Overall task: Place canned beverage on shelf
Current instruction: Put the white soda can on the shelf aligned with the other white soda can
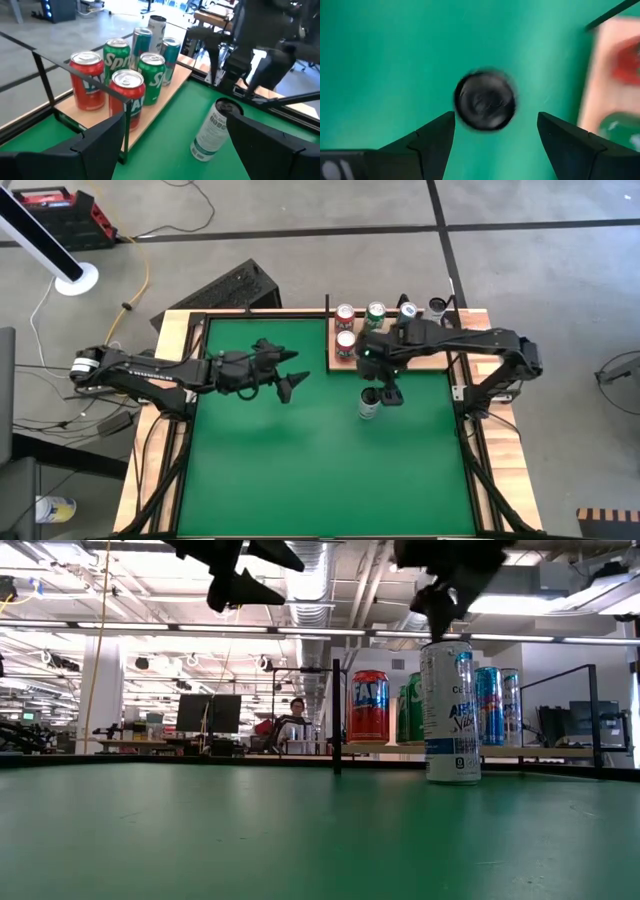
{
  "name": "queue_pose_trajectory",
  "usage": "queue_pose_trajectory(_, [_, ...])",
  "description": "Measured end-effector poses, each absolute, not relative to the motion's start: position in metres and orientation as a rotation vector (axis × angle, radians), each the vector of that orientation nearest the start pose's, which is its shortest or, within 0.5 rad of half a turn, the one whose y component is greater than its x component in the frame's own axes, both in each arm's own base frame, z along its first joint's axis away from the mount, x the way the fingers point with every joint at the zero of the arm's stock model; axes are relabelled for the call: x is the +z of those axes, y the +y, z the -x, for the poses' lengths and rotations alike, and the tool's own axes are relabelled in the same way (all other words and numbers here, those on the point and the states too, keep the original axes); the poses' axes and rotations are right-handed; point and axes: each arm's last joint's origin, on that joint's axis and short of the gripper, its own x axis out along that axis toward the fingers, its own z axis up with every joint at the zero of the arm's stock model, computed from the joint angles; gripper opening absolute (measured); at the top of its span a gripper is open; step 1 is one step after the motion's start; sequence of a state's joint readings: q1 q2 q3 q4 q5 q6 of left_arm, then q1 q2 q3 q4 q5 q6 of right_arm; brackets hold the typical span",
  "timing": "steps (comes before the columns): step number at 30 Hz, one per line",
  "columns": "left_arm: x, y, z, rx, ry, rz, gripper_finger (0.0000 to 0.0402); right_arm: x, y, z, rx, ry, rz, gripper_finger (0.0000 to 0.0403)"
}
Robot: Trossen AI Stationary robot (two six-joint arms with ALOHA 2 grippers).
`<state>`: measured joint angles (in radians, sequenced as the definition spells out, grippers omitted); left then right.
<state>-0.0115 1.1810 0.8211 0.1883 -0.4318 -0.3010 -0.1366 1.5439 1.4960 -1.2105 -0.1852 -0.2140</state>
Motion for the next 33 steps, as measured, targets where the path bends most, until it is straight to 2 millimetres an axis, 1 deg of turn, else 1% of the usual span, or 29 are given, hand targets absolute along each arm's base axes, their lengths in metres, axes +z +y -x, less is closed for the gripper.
queue_pose_trajectory(4, [0.301,0.009,-0.263,0.445,0.111,0.254,0.0331,0.311,-0.025,-0.289,0.248,1.349,0.023,0.0306])
queue_pose_trajectory(8, [0.301,0.010,-0.263,0.452,0.114,0.247,0.0331,0.308,-0.017,-0.293,0.287,1.352,0.080,0.0306])
queue_pose_trajectory(10, [0.300,0.010,-0.262,0.454,0.121,0.243,0.0331,0.310,-0.014,-0.293,0.276,1.339,0.126,0.0306])
queue_pose_trajectory(16, [0.300,0.010,-0.262,0.457,0.123,0.235,0.0331,0.312,-0.011,-0.293,0.167,1.345,0.250,0.0306])
queue_pose_trajectory(22, [0.300,0.010,-0.262,0.463,0.123,0.233,0.0331,0.310,-0.004,-0.298,0.174,1.327,0.277,0.0306])
queue_pose_trajectory(31, [0.300,0.010,-0.262,0.472,0.121,0.232,0.0331,0.311,-0.005,-0.299,0.171,1.307,0.281,0.0306])
queue_pose_trajectory(33, [0.300,0.010,-0.262,0.472,0.119,0.229,0.0331,0.311,-0.004,-0.299,0.154,1.317,0.254,0.0306])
